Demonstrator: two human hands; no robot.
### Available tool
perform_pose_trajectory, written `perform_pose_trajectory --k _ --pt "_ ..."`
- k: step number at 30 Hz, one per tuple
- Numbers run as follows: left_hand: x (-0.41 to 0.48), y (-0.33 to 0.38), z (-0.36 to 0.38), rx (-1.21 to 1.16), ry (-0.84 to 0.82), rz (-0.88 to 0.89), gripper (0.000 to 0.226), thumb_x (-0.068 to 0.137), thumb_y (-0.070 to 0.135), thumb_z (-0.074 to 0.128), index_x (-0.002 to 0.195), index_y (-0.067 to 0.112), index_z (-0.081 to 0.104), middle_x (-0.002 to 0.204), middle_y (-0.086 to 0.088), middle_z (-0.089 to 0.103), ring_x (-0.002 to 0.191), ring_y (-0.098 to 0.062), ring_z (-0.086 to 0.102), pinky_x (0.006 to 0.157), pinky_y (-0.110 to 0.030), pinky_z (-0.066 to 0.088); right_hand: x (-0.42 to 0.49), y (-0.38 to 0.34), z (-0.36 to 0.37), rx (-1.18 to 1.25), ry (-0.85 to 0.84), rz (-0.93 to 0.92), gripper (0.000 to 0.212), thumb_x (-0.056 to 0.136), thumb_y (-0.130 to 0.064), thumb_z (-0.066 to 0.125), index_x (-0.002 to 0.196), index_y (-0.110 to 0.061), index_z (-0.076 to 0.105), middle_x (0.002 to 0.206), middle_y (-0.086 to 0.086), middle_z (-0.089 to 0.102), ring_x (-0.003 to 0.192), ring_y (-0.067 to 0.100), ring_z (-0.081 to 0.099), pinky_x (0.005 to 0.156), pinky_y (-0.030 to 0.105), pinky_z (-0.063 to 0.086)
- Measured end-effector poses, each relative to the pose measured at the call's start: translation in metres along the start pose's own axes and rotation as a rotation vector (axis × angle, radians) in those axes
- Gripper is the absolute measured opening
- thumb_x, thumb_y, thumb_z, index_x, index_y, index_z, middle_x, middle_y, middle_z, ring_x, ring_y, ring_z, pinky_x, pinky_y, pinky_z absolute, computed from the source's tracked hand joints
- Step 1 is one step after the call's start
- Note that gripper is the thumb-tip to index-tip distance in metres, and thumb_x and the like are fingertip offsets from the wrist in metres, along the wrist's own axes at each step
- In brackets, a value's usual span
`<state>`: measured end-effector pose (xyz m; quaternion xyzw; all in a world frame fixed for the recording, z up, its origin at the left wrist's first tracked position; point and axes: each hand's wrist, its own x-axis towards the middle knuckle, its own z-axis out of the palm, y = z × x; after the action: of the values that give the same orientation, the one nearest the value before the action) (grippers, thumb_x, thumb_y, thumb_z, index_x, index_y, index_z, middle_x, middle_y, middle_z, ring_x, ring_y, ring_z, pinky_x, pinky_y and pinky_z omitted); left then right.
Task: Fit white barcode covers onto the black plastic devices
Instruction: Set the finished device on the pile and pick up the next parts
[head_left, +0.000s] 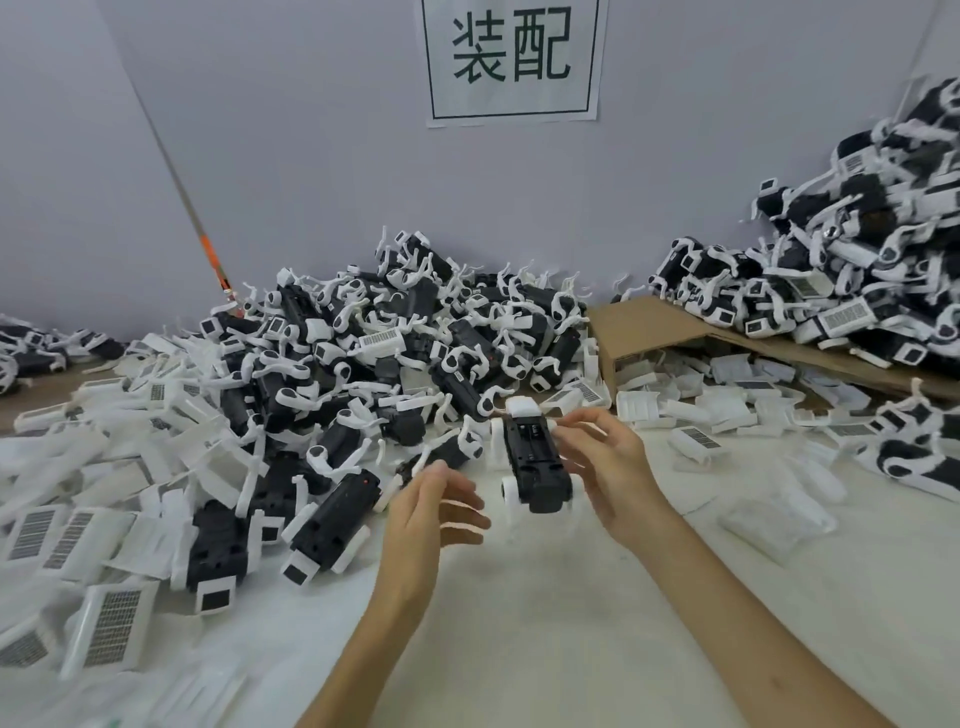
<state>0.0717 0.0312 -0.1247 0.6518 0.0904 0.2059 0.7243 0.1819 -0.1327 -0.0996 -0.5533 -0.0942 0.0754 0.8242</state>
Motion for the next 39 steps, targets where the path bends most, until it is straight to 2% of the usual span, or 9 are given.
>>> perform_pose_trajectory --k 4,9,13,16,21,24,30,34,39 --pt "0.003 0.003 0.011 -0.127 -0.268 -0.275 0.052 0.101 0.05 0.035 0.113 0.013 0.068 0.102 -0.018 0.073 0.081 -0.026 0.073 0.073 -0.036 0.053 -0.008 0.008 0.012 0.02 -0.191 -0.005 0.017 0.089 0.011 0.062 0.084 -0.006 0.061 0.095 0.012 0.073 0.085 0.024 0.072 0.07 0.031 0.06" --pt "0.0 -0.001 0.006 -0.162 -0.234 -0.341 0.059 0.083 0.06 0.053 0.122 0.016 0.064 0.106 -0.01 0.076 0.077 -0.019 0.071 0.055 -0.022 0.046 -0.005 0.017 0.012 -0.517 -0.124 -0.308 0.023 0.094 0.0 0.061 0.105 -0.02 0.068 0.11 -0.012 0.072 0.11 0.007 0.065 0.096 0.028 0.054" --pt "0.003 0.0 -0.001 -0.183 -0.156 -0.251 0.055 0.08 0.062 0.054 0.112 0.022 0.071 0.107 -0.009 0.077 0.073 -0.015 0.069 0.052 -0.02 0.046 0.005 0.031 -0.013 -1.199 -0.177 -0.313 0.045 0.099 -0.022 0.06 0.143 -0.027 0.049 0.159 -0.003 0.033 0.147 0.017 0.028 0.118 0.037 0.028" --pt "0.004 -0.002 -0.004 -0.206 -0.154 -0.223 0.049 0.093 0.058 0.044 0.12 0.024 0.067 0.113 -0.008 0.075 0.081 -0.014 0.072 0.057 -0.023 0.049 0.01 0.046 -0.021 -1.497 -0.3 -0.165 0.056 0.101 -0.042 0.05 0.154 -0.032 0.032 0.168 0.0 0.008 0.154 0.018 0.01 0.121 0.042 0.013" --pt "0.006 -0.003 -0.004 -0.226 -0.207 -0.256 0.04 0.106 0.031 0.035 0.127 0.011 0.063 0.12 -0.01 0.073 0.094 -0.023 0.073 0.074 -0.032 0.054 0.008 0.045 -0.017 -1.371 -0.19 -0.3 0.007 0.097 -0.03 0.06 0.101 -0.024 0.061 0.147 -0.004 0.048 0.14 0.017 0.036 0.105 0.035 0.026" --pt "0.005 -0.002 -0.004 -0.262 -0.27 -0.257 0.036 0.101 0.028 0.047 0.121 0.007 0.07 0.121 -0.015 0.071 0.102 -0.029 0.069 0.08 -0.033 0.055 0.004 0.043 -0.015 -1.336 -0.207 -0.336 0.008 0.09 -0.015 0.064 0.087 -0.021 0.06 0.126 -0.005 0.064 0.124 0.019 0.051 0.097 0.033 0.031" --pt "0.004 -0.003 -0.006 -0.38 -0.407 -0.288 0.036 0.082 0.023 0.074 0.114 0.007 0.075 0.124 -0.013 0.07 0.104 -0.024 0.071 0.088 -0.027 0.056 0.01 0.045 -0.012 -1.373 -0.357 -0.342 0.054 0.086 -0.011 0.07 0.134 -0.027 0.049 0.155 -0.006 0.04 0.136 0.018 0.041 0.107 0.039 0.035" --pt "0.005 -0.004 -0.007 -0.347 -0.361 -0.333 0.06 0.083 0.032 0.075 0.13 -0.001 0.062 0.131 -0.018 0.065 0.114 -0.028 0.065 0.101 -0.036 0.054 0.011 0.053 -0.009 -1.46 -0.383 -0.393 0.029 0.085 -0.016 0.064 0.11 -0.031 0.061 0.098 -0.019 0.044 0.107 0.016 0.051 0.081 0.028 0.03" --pt "0.004 -0.002 -0.005 -0.359 -0.325 -0.299 0.03 0.084 0.027 0.069 0.109 0.013 0.075 0.114 -0.007 0.073 0.091 -0.017 0.072 0.076 -0.025 0.058 0.009 0.047 -0.014 -1.454 -0.347 -0.447 0.024 0.087 -0.005 0.063 0.105 -0.02 0.069 0.1 -0.01 0.043 0.105 0.021 0.046 0.078 0.027 0.023"
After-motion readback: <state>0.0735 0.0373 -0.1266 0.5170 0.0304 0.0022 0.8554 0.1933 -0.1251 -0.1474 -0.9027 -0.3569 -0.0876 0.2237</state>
